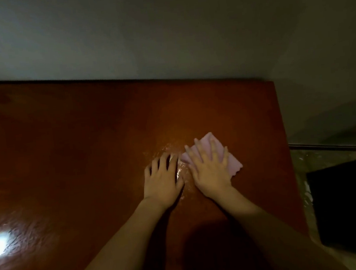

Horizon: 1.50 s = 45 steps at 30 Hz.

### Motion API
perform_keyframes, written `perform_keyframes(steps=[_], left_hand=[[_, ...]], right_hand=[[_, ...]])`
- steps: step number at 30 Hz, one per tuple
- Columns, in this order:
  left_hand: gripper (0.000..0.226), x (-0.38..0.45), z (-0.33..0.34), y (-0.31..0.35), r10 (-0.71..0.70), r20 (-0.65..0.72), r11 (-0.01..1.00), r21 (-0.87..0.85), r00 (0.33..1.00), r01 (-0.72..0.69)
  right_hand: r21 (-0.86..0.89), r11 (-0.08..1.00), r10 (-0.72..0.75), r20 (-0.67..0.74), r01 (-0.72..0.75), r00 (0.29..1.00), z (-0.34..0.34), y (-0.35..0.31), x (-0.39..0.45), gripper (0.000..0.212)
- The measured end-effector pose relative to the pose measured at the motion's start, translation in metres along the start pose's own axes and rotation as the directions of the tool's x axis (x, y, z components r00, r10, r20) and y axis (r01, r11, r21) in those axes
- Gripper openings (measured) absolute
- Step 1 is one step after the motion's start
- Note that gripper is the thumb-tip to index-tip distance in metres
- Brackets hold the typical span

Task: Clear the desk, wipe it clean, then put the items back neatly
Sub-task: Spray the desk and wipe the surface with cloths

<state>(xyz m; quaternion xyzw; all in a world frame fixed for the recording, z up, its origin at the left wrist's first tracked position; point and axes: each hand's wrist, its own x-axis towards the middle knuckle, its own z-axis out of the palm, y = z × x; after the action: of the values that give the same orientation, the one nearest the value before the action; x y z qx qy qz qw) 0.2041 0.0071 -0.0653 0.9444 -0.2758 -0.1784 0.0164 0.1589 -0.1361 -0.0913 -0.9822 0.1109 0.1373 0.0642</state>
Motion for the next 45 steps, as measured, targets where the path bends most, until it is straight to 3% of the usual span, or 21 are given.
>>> perform_keyframes(steps=[3,5,10,13,15,23,28,32,35,39,45], left_hand=[[0.062,-0.005,0.003,0.006,-0.009,-0.003,1.0,-0.01,1.0,0.009],[0.064,-0.011,0.005,0.008,0.001,0.019,1.0,0.003,1.0,-0.001],[0.062,-0.037,0.012,0.007,0.059,0.037,0.998,0.012,0.998,-0.06],[0.061,-0.057,0.019,0.0,0.093,0.042,0.996,0.007,0.995,-0.093],[0.06,-0.072,0.024,-0.007,0.1,0.029,0.995,0.009,0.995,-0.1],[0.06,-0.122,0.042,-0.038,0.072,0.007,0.997,0.021,0.997,-0.072],[0.063,-0.137,0.043,-0.031,0.044,0.03,0.998,0.032,0.999,-0.045],[0.061,-0.149,0.048,-0.027,0.057,0.018,0.998,0.039,0.998,-0.058],[0.06,-0.158,0.055,-0.025,0.072,-0.002,0.997,0.03,0.997,-0.072],[0.059,-0.178,0.064,-0.027,0.112,-0.029,0.994,0.017,0.993,-0.112],[0.058,-0.205,0.077,-0.036,0.138,-0.058,0.99,0.01,0.989,-0.137]], right_hand=[[-0.014,0.997,-0.081,0.002,0.081,0.997,0.018,0.011,-0.042,0.051],[-0.031,0.998,-0.054,0.021,0.055,0.998,0.026,0.034,-0.064,0.05],[0.045,0.983,0.181,-0.005,-0.18,0.984,0.013,0.075,-0.075,0.062],[0.126,0.925,0.365,-0.046,-0.358,0.93,0.005,0.055,-0.053,0.054],[0.16,0.903,0.411,-0.047,-0.399,0.91,0.004,0.033,-0.041,0.053],[0.057,0.995,0.085,-0.055,-0.082,0.995,0.038,-0.057,-0.088,0.067],[-0.002,0.998,-0.065,-0.046,0.065,0.997,0.065,-0.047,-0.162,0.05],[-0.01,1.0,-0.004,-0.054,0.004,0.999,0.072,-0.005,-0.204,0.053],[0.066,0.975,0.215,-0.075,-0.211,0.974,0.064,0.008,-0.198,0.056],[0.196,0.877,0.463,-0.096,-0.439,0.881,0.053,-0.017,-0.164,0.052],[0.128,0.951,0.296,-0.105,-0.282,0.95,0.066,-0.074,-0.166,0.055]])
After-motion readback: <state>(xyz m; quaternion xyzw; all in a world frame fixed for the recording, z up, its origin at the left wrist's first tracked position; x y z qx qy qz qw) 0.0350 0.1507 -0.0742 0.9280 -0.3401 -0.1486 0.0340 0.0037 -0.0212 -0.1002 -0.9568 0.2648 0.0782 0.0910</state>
